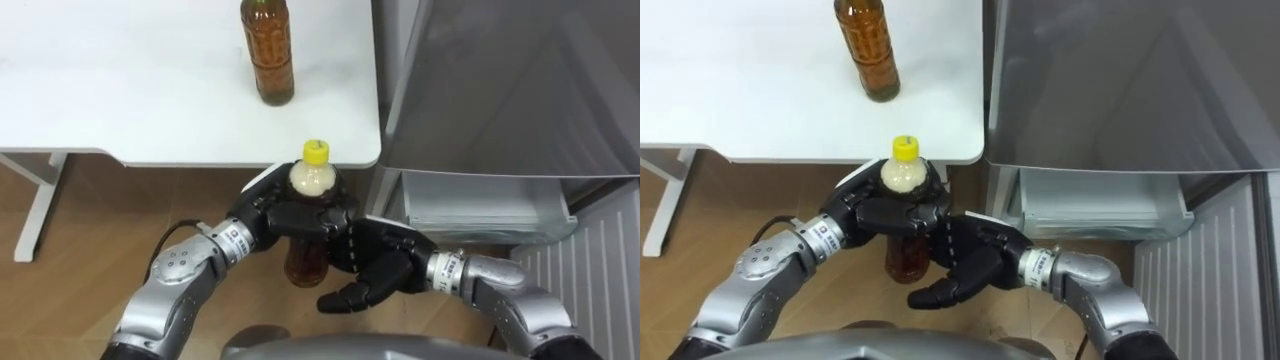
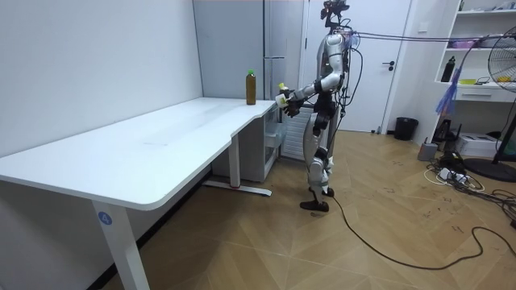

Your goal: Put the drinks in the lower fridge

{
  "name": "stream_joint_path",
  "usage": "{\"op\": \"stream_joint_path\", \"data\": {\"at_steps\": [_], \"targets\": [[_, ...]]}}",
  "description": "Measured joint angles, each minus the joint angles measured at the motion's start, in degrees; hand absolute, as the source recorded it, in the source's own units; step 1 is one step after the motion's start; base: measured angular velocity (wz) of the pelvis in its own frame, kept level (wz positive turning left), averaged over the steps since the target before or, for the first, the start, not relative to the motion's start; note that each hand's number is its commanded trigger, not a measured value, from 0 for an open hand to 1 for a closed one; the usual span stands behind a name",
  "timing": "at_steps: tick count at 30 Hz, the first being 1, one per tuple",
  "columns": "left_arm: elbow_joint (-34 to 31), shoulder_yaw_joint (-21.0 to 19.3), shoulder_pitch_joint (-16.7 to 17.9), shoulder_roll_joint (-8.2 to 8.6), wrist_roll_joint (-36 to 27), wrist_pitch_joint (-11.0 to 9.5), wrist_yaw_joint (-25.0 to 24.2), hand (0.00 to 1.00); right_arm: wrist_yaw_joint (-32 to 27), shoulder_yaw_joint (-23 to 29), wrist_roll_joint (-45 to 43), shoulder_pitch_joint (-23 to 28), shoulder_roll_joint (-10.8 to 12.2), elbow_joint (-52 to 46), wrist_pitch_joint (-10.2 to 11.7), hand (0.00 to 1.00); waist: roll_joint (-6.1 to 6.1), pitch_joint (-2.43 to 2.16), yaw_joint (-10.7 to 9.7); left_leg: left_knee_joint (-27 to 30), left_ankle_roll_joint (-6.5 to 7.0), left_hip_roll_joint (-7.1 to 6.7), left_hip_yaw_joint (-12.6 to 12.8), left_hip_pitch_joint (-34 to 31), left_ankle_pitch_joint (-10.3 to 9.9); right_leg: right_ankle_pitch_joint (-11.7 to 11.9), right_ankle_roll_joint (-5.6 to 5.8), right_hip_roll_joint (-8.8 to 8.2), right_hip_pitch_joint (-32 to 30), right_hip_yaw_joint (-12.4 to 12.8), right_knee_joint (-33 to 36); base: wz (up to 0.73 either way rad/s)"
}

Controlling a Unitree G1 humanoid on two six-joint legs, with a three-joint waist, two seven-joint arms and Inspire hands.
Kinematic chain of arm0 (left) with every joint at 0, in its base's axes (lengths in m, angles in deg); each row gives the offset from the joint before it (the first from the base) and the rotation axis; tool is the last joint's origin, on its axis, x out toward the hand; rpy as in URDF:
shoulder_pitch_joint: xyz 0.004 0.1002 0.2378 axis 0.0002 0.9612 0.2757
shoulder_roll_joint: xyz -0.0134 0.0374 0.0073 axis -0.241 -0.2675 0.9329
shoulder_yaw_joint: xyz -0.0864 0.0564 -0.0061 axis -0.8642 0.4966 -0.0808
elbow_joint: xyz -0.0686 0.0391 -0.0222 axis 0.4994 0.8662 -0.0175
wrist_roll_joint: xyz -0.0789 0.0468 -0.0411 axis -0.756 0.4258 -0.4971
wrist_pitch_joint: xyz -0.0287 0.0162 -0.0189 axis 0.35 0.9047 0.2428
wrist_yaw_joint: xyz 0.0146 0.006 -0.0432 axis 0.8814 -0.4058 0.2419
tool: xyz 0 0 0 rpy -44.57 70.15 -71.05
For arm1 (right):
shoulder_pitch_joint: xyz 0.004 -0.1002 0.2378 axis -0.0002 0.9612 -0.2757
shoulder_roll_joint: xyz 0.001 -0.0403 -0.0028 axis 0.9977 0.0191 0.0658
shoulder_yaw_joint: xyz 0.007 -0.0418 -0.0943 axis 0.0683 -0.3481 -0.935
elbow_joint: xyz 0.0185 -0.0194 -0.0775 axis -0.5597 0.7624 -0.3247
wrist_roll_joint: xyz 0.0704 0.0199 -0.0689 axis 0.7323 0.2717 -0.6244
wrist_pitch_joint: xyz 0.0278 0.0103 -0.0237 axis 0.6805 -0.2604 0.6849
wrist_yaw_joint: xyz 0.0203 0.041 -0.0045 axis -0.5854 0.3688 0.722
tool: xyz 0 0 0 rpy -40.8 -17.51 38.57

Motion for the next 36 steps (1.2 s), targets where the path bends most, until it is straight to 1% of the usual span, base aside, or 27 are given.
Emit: {"op": "stream_joint_path", "data": {"at_steps": [2, 4, 8, 10, 11, 12, 13, 15, 17, 19, 21, 23, 26, 28, 29, 31, 36], "targets": [[0.0, 0.21, 0.2, -0.03, 0.06, 0.02, 0.0, 1.0, 0.0, 0.01, 0.23, 0.47, 0.08, 0.09, 0.0, 0.0, -0.18, 0.01, 0.06, 0.0, 0.0, 0.0, 0.02, 0.0, 0.0, 0.0, 0.0, 0.0, -0.02, -0.02, -0.01, 0.0], [0.0, 0.52, 0.26, -0.09, 0.04, 0.02, 0.0, 1.0, -0.12, -0.11, 1.35, 0.86, -0.02, 0.39, -0.05, 0.0, -0.49, 0.2, 0.0, 0.02, 0.0, -0.01, 0.0, -0.07, 0.0, 0.0, 0.0, 0.0, -0.03, -0.11, -0.06, 0.0], [-0.01, 0.58, 0.26, -0.27, -0.01, 0.02, 0.03, 1.0, -0.7, -0.35, 2.58, 1.21, -0.02, 0.56, -0.05, 0.0, -0.65, 0.13, -0.07, 0.09, 0.0, 0.0, -0.04, -0.42, 0.0, 0.01, 0.02, -0.03, -0.25, -0.45, -0.08, 0.0], [0.0, 0.65, 0.31, -0.29, 0.0, 0.03, 0.08, 1.0, -1.58, -0.64, 4.94, 1.93, 0.11, 1.19, -0.05, 0.0, -0.63, 0.14, -0.1, 0.12, 0.0, -0.01, -0.05, -0.4, 0.0, 0.02, 0.02, -0.06, -0.15, -0.62, -0.1, 0.0], [0.0, 0.66, 0.31, -0.32, 0.0, 0.05, 0.15, 1.0, -1.93, -0.86, 5.68, 1.95, 0.1, 1.39, -0.12, 0.33, -0.62, 0.14, -0.08, 0.11, 0.0, -0.01, -0.03, -0.38, 0.0, 0.02, 0.02, -0.06, -0.16, -0.62, -0.11, 0.0], [0.0, 0.66, 0.3, -0.33, -0.01, 0.07, 0.32, 1.0, -2.48, -1.02, 6.74, 1.94, 0.12, 1.56, -0.58, 0.53, -0.58, 0.16, -0.07, 0.08, 0.0, -0.01, 0.02, -0.36, 0.0, 0.02, 0.02, -0.06, -0.16, -0.6, -0.13, 0.0], [0.0, 0.66, 0.3, -0.29, -0.02, 0.13, 0.81, 1.0, -3.11, -1.29, 7.72, 1.96, 0.12, 1.56, -0.96, 1.0, -0.53, 0.16, -0.13, 0.08, 0.0, -0.01, 0.01, -0.3, 0.0, 0.02, 0.02, 0.02, -0.08, -0.59, -0.14, 0.0], [-0.02, 0.62, 0.3, 0.13, -0.15, 0.64, 1.61, 1.0, -3.93, -1.29, 8.28, 2.09, 0.26, 1.55, -1.29, 1.0, -0.31, 0.18, -0.18, 0.0, 0.0, -0.01, 0.12, -0.2, -0.01, 0.02, 0.03, 0.23, -0.04, -0.53, -0.15, 0.0], [-0.1, 0.63, 0.31, 0.43, -0.14, 1.5, 2.26, 1.0, -5.17, -1.25, 8.3, 2.11, 0.24, 1.55, -2.04, 1.0, 0.04, 0.03, -0.13, -0.03, 0.01, -0.01, 0.11, -0.19, -0.01, 0.03, 0.04, 0.22, -0.04, -0.52, -0.14, 0.0], [-0.37, 0.82, 0.34, 0.75, -0.23, 2.42, 2.31, 1.0, -7.35, -0.88, 8.27, 2.32, 0.21, 1.56, -2.64, 1.0, 0.59, -0.24, -0.2, -0.1, 0.01, -0.01, 0.16, -0.15, -0.01, 0.03, 0.04, 0.2, -0.11, -0.48, -0.14, 0.0], [-0.71, 1.25, 0.34, 0.95, -0.55, 2.69, 2.18, 1.0, -8.93, -0.08, 8.24, 2.38, 0.26, 1.94, -2.92, 1.0, 0.92, -0.36, -0.15, -0.13, 0.01, 0.0, 0.21, -0.04, 0.0, 0.03, 0.04, 0.21, -0.08, -0.34, -0.14, 0.0], [-1.0, 1.59, 0.33, 1.26, -0.3, 2.71, 2.41, 1.0, -9.05, 0.49, 8.26, 2.38, 0.24, 2.23, -2.85, 1.0, 1.02, -0.4, -0.04, -0.13, 0.01, 0.04, 0.2, 0.07, 0.0, 0.03, 0.04, 0.16, 0.02, -0.36, -0.14, 0.0], [-1.22, 2.36, 0.33, 1.28, -0.26, 2.71, 1.99, 1.0, -9.58, 0.43, 8.29, 2.47, 0.11, 3.0, -2.25, 1.0, 0.86, -0.29, -0.14, -0.11, 0.0, 0.09, 0.23, 0.19, -0.01, 0.03, 0.04, 0.0, 0.08, -0.37, -0.14, 0.0], [-1.22, 2.37, 0.33, 1.41, -0.82, 3.15, 2.16, 1.0, -9.61, -0.09, 8.13, 3.01, 0.11, 3.1, -0.67, 1.0, 0.48, -0.05, -0.14, -0.1, 0.0, 0.09, 0.26, 0.07, -0.01, 0.03, 0.04, 0.0, -0.04, -0.36, -0.13, 0.0], [-1.22, 2.37, 0.33, 1.43, -0.94, 3.26, 2.29, 1.0, -9.61, -0.21, 8.13, 3.03, 0.12, 3.25, -0.39, 1.0, 0.39, 0.0, -0.13, -0.1, 0.0, 0.08, 0.28, 0.05, -0.02, 0.03, 0.04, 0.0, -0.07, -0.36, -0.12, 0.0], [-1.22, 2.37, 0.33, 1.31, -1.37, 3.36, 2.22, 1.0, -9.61, -0.26, 8.14, 3.05, 0.18, 3.35, -0.26, 1.0, 0.11, 0.17, -0.12, -0.08, 0.04, 0.04, 0.34, -0.09, -0.05, 0.03, 0.04, 0.12, -0.27, -0.36, -0.07, 0.0], [-1.22, 2.36, 0.35, 1.19, -1.43, 3.36, 2.22, 1.0, -9.61, -0.56, 8.16, 3.09, 0.29, 3.69, 0.35, 1.0, 0.02, 0.2, -0.03, 0.03, 0.08, 0.03, 0.32, -0.56, -0.07, 0.13, 0.13, 0.21, -0.65, -0.48, -0.07, 0.0]]}}
